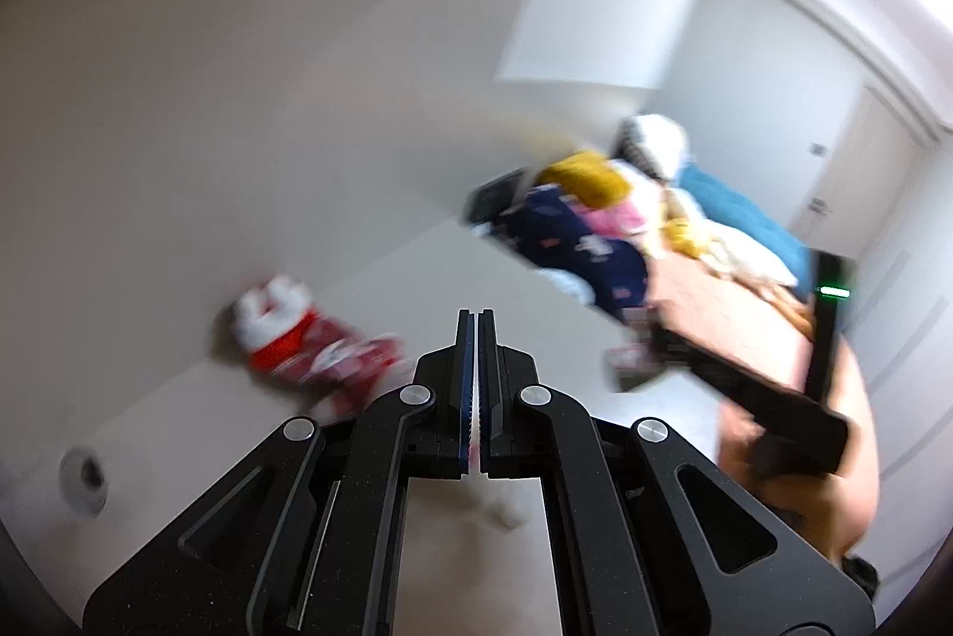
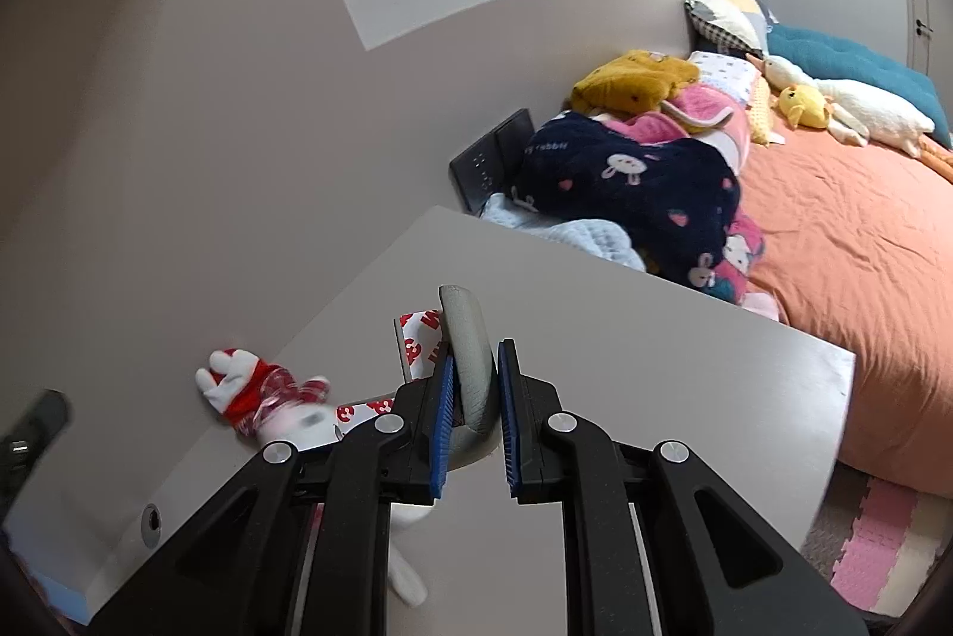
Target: Organize soft objects
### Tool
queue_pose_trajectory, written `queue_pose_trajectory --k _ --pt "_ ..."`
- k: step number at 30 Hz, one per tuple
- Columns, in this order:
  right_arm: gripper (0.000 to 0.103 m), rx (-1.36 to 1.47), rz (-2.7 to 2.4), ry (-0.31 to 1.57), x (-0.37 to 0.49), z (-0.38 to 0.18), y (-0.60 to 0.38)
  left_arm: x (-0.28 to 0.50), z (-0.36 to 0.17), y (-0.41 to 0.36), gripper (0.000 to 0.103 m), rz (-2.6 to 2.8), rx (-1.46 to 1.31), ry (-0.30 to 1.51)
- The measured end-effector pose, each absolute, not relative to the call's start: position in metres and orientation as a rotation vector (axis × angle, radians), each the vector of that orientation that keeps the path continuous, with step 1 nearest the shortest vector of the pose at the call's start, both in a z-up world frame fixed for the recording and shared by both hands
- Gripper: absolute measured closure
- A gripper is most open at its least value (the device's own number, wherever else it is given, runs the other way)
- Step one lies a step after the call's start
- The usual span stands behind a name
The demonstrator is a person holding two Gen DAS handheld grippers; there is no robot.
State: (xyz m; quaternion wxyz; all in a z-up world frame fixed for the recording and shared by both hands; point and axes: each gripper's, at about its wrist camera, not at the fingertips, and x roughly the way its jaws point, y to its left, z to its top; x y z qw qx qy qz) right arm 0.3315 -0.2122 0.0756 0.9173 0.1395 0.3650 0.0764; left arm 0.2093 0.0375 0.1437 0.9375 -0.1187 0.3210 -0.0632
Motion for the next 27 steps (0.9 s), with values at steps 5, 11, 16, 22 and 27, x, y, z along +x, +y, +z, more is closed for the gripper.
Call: queue_pose_trajectory --k 5,11,16,22,27 --pt "0.087 0.294 0.162 0.753 0.321 0.076 -0.221 0.244 0.105 0.065 0.100 -0.019 -0.349 0.848" --pt "0.087 0.310 0.160 0.754 0.324 0.072 -0.231 0.281 0.062 0.086 0.007 0.111 -0.444 0.952" --pt "0.087 0.313 0.153 0.765 0.332 0.063 -0.236 0.314 0.035 0.096 0.007 0.175 -0.490 1.024" --pt "0.087 0.313 0.151 0.778 0.339 0.054 -0.237 0.335 0.011 0.098 0.007 0.199 -0.531 1.072" --pt "0.087 0.310 0.155 0.783 0.344 0.050 -0.236 0.346 -0.002 0.098 0.008 0.229 -0.534 1.094"
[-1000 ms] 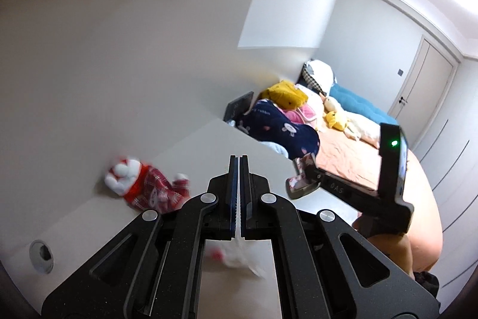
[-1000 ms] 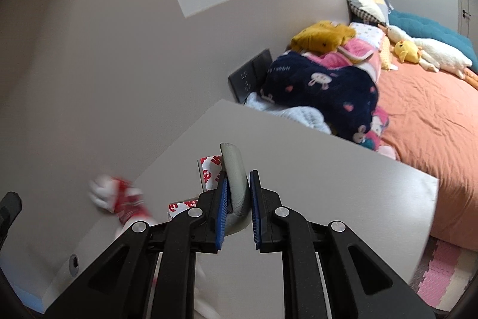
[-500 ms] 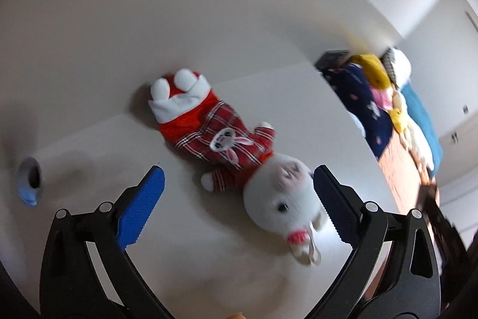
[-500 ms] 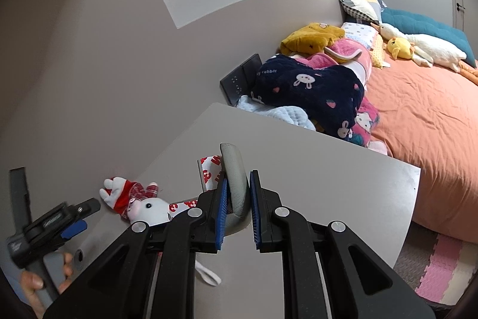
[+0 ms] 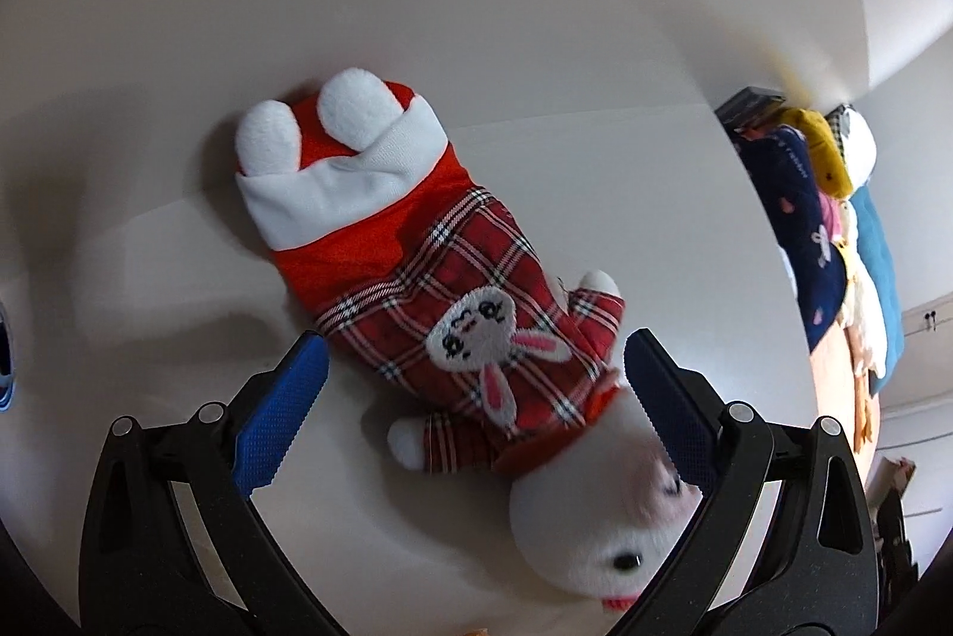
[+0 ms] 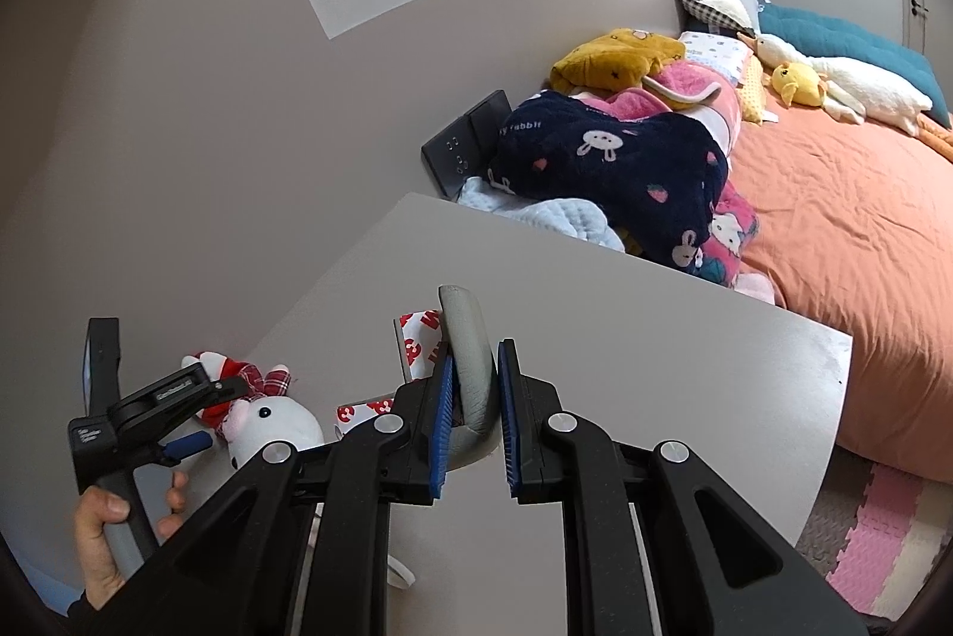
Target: Organize soft objects
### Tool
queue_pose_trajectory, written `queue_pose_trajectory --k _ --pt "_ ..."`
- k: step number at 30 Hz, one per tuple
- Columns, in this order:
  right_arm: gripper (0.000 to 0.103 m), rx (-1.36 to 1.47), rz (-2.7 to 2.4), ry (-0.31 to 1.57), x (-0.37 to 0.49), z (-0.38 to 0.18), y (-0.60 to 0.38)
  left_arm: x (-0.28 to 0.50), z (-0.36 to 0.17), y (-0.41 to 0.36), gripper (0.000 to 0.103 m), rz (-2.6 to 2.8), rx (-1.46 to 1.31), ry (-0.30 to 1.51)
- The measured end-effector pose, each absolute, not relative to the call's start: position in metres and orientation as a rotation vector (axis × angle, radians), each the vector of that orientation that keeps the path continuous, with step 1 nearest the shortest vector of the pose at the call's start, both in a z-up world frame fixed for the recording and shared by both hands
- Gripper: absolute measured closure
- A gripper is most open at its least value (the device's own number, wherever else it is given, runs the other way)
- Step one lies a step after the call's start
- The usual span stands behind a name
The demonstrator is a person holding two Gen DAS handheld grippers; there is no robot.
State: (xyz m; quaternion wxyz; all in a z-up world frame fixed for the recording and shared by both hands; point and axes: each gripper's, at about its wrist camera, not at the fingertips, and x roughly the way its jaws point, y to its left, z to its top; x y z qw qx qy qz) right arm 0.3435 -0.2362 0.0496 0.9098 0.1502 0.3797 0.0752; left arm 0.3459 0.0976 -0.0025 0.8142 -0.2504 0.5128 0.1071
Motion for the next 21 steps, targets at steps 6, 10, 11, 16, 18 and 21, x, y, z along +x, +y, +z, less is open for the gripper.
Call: queue_pose_trajectory --k 6,10,11,16,18,21 --pt "0.087 0.310 0.157 0.789 0.348 0.044 -0.237 0.357 -0.008 0.090 0.026 0.271 -0.477 1.099" --pt "0.087 0.309 0.158 0.793 0.349 0.041 -0.237 0.364 -0.010 0.085 0.035 0.278 -0.444 1.108" --pt "0.087 0.307 0.158 0.794 0.350 0.041 -0.237 0.365 -0.010 0.084 0.037 0.279 -0.434 1.109" --pt "0.087 0.310 0.156 0.794 0.348 0.040 -0.236 0.364 -0.011 0.083 0.066 0.211 -0.429 1.109" --pt "0.087 0.311 0.156 0.793 0.347 0.040 -0.237 0.362 -0.012 0.084 0.072 0.178 -0.455 1.110" --pt "0.087 0.314 0.154 0.790 0.344 0.040 -0.239 0.356 -0.012 0.082 0.078 0.145 -0.468 1.099"
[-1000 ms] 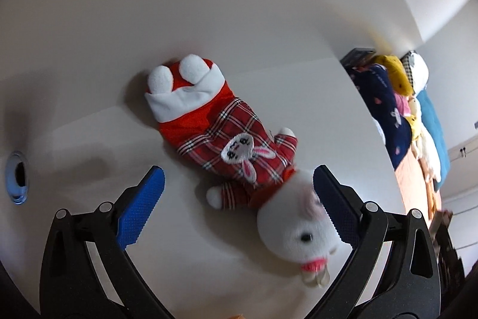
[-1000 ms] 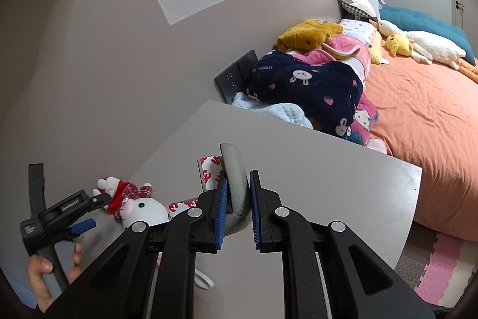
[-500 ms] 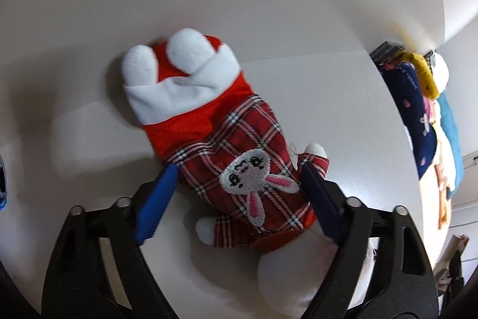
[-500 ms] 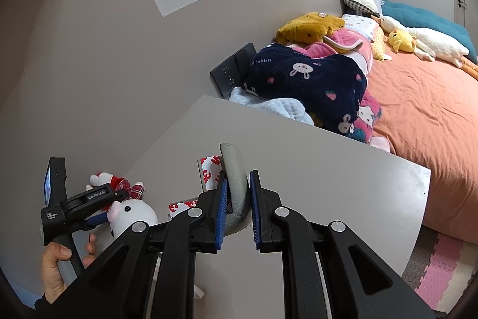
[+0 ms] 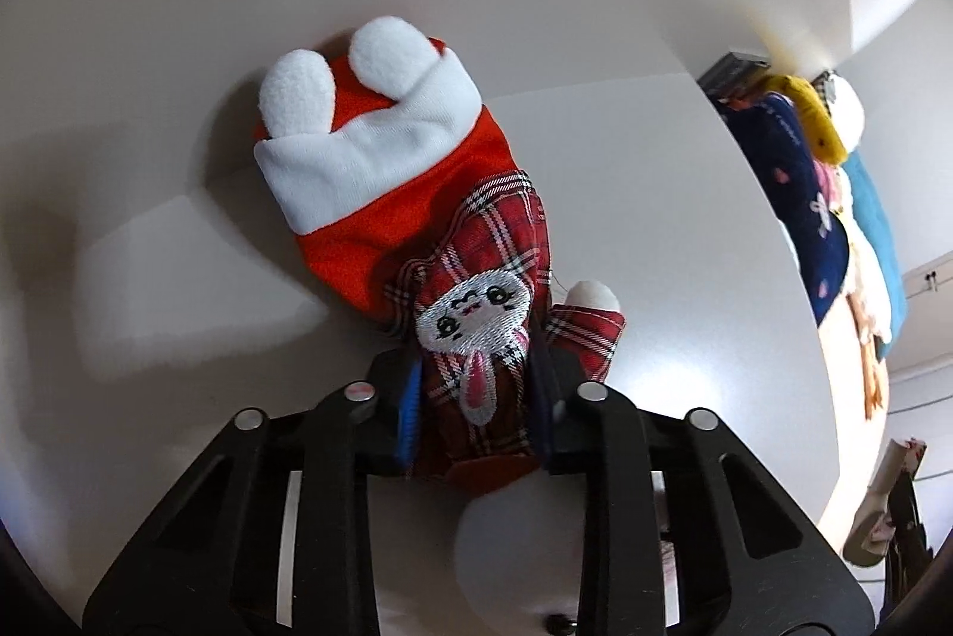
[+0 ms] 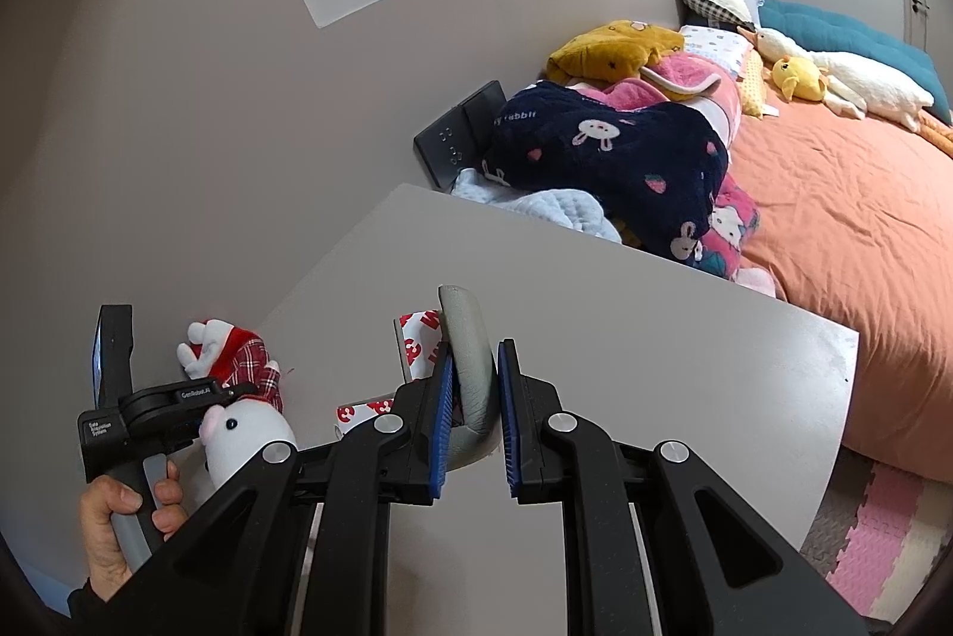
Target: Organize soft objects
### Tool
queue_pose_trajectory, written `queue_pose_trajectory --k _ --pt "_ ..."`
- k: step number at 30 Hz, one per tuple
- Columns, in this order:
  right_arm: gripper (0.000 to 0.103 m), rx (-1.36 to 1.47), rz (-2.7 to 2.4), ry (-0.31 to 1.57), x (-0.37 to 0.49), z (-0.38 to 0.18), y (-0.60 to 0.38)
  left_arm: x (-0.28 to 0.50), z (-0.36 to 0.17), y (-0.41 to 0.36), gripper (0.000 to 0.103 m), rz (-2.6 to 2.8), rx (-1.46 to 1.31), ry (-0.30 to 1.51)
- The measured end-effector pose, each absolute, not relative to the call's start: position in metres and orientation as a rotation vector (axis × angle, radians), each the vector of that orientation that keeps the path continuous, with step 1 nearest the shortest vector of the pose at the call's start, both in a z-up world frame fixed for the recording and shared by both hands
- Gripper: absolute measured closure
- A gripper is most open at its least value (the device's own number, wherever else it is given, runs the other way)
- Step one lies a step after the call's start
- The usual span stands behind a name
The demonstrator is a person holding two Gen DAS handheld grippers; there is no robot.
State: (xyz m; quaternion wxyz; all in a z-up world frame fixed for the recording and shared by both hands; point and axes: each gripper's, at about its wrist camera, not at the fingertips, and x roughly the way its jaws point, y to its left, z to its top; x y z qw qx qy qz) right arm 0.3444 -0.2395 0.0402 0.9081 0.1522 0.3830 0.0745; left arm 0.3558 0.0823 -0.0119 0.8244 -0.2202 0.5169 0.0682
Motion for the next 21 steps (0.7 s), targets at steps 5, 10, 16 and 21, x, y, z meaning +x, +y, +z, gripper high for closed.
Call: queue_pose_trajectory --k 5,10,16,21 --pt "0.087 0.313 0.153 0.782 0.336 0.045 -0.242 0.343 -0.003 0.074 0.081 0.117 -0.445 1.061" --pt "0.087 0.311 0.152 0.772 0.326 0.052 -0.245 0.329 0.013 0.062 0.081 0.109 -0.377 1.012" --pt "0.087 0.314 0.145 0.757 0.306 0.062 -0.253 0.313 0.033 0.048 0.081 0.085 -0.339 0.973" --pt "0.087 0.315 0.134 0.738 0.282 0.073 -0.262 0.296 0.052 0.029 0.081 0.059 -0.303 0.940"
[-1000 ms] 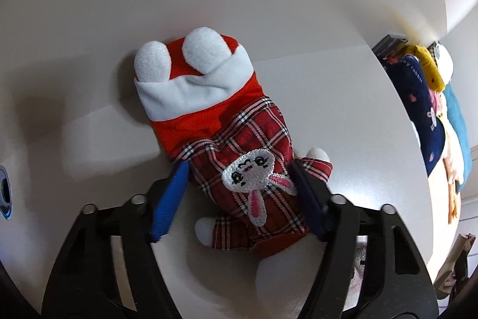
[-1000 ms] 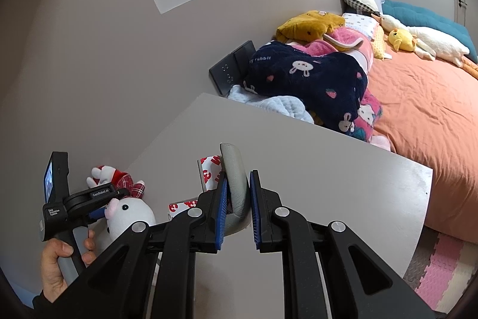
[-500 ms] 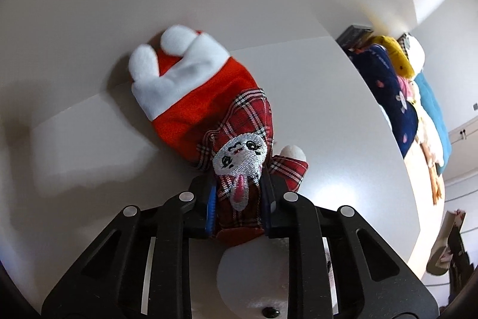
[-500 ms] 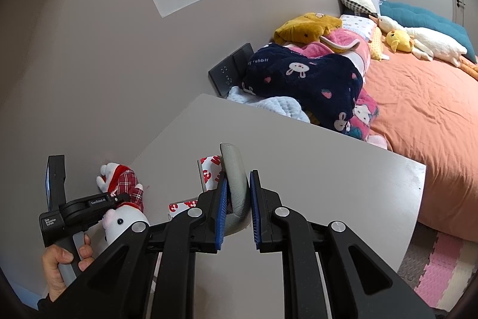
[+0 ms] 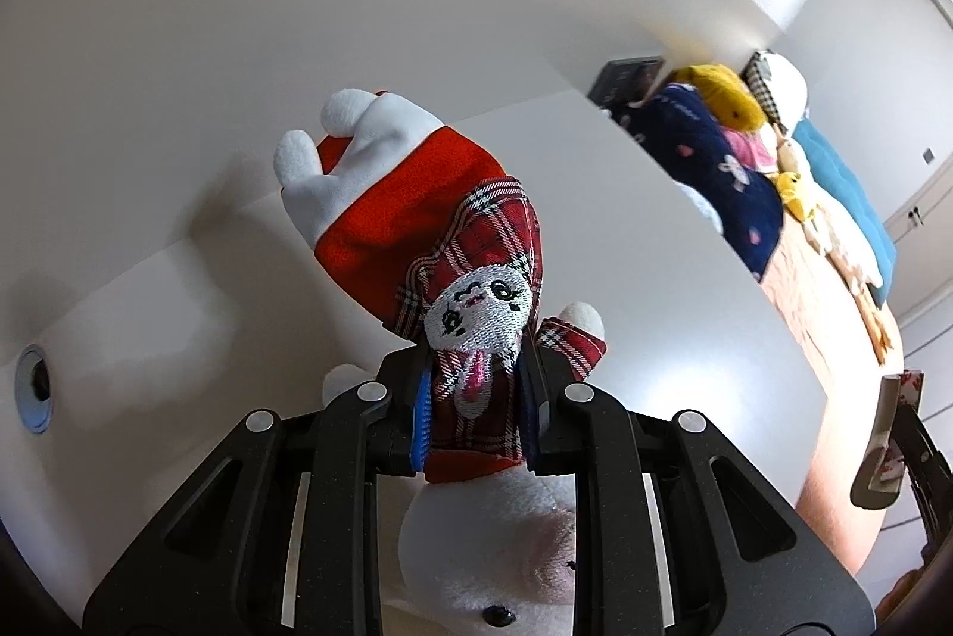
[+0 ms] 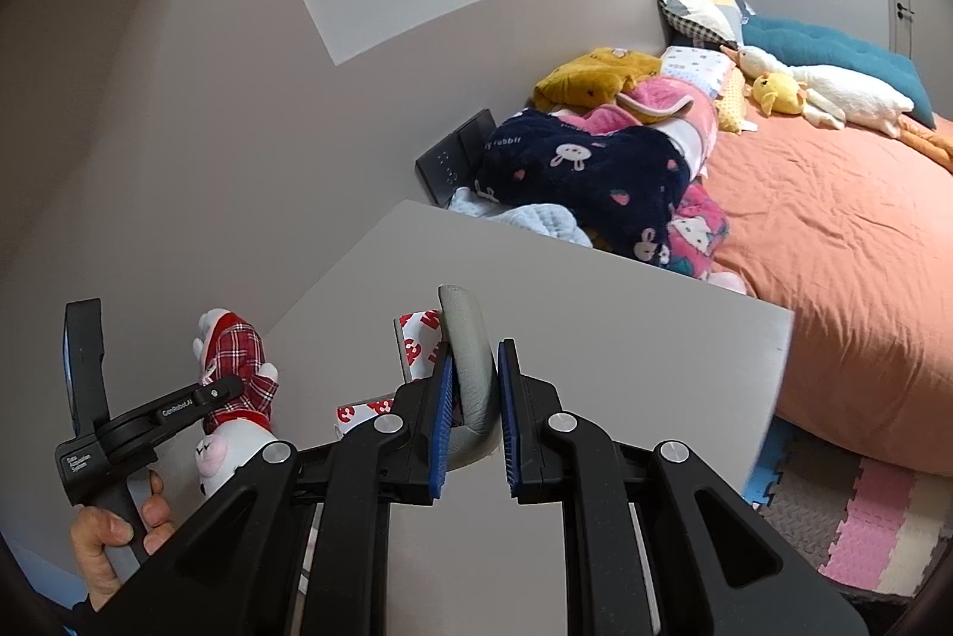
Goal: Organize soft objects
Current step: 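Carry the bunny with the left gripper while the right carries the grey box to the bin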
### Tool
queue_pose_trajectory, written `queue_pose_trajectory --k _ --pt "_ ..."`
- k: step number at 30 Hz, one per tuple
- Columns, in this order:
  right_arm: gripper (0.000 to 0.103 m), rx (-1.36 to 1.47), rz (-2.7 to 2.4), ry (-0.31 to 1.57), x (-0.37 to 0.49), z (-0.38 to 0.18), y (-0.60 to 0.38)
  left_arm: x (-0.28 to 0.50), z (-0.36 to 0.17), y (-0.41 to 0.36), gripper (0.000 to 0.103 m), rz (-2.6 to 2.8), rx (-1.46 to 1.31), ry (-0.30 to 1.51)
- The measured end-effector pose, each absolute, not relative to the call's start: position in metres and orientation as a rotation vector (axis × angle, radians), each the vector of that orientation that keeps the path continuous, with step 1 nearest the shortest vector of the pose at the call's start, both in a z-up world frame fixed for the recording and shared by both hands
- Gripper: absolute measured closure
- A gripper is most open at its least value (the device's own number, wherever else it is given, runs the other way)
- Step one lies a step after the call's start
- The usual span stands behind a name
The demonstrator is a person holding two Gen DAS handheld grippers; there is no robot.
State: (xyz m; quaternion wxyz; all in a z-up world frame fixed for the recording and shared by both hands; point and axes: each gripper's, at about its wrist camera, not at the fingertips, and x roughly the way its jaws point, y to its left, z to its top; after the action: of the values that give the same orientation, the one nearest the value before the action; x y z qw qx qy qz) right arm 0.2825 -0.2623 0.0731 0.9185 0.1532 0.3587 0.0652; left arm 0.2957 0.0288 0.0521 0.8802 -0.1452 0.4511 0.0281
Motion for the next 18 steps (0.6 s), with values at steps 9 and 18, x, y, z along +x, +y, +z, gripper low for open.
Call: queue_pose_trajectory --k 9,18 --pt "0.087 0.318 0.095 0.694 0.222 0.092 -0.287 0.250 0.076 -0.007 0.081 -0.019 -0.252 0.910" --pt "0.087 0.329 0.041 0.670 0.165 0.098 -0.317 0.208 0.081 -0.058 0.081 -0.114 -0.212 0.913"
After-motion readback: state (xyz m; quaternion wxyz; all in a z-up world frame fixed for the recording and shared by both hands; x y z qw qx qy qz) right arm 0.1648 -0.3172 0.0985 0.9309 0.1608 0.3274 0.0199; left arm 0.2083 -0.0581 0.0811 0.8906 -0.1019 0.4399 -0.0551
